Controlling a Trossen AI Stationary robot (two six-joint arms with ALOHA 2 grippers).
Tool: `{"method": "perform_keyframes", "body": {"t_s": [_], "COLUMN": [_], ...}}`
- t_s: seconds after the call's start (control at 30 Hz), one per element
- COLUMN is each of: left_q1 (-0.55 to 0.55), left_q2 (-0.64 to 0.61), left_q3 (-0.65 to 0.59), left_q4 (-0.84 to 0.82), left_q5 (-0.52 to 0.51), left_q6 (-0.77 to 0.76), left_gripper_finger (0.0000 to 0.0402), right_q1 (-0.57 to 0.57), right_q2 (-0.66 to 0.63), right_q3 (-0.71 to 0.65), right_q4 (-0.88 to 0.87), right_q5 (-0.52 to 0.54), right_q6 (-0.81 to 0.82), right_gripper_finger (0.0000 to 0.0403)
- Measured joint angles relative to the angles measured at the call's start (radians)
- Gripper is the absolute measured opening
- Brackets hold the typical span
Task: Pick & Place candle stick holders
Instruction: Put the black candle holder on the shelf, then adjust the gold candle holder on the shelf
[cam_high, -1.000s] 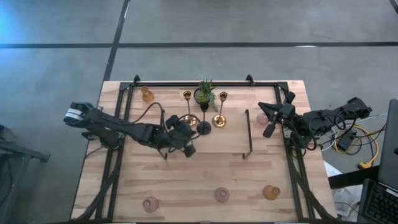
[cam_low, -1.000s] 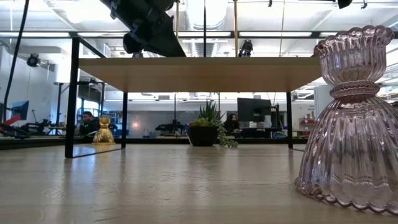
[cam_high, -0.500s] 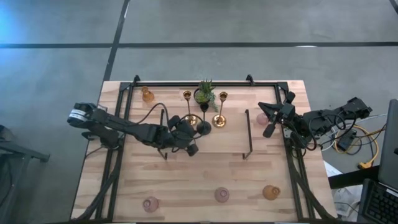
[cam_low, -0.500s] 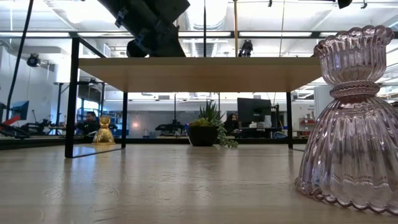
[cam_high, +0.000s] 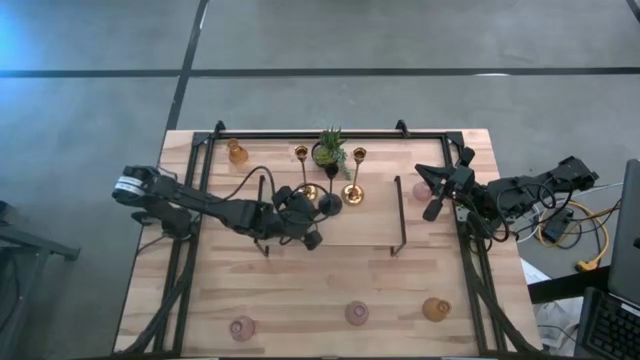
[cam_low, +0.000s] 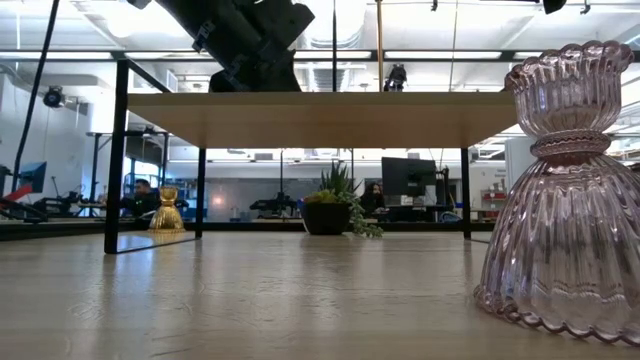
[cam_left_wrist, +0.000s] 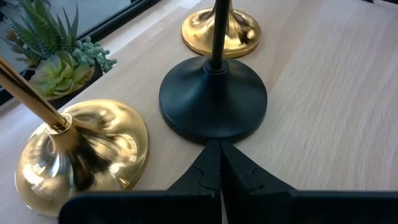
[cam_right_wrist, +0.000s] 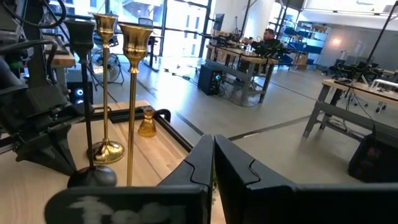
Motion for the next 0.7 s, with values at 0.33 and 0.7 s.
{"method": "perform_keyframes", "body": {"t_s": [0.33,0.7], "left_q1": [-0.005,-0.06], "left_q2": [-0.032,-0.145], "left_q3": [0.007,0.107], "left_q4": [-0.058,-0.329], "left_q5": [0.05,0.006], "left_q6": [-0.006,0.024], "left_gripper_finger": [0.0,0.0], "right_q1": [0.0,0.0], "right_q2": [0.0,0.0], "right_q3": [0.0,0.0], "right_q4": [0.0,-0.005], "right_q5": [0.0,-0.032], "right_q6": [0.0,0.037], "right_gripper_finger": [0.0008,0.0008]}}
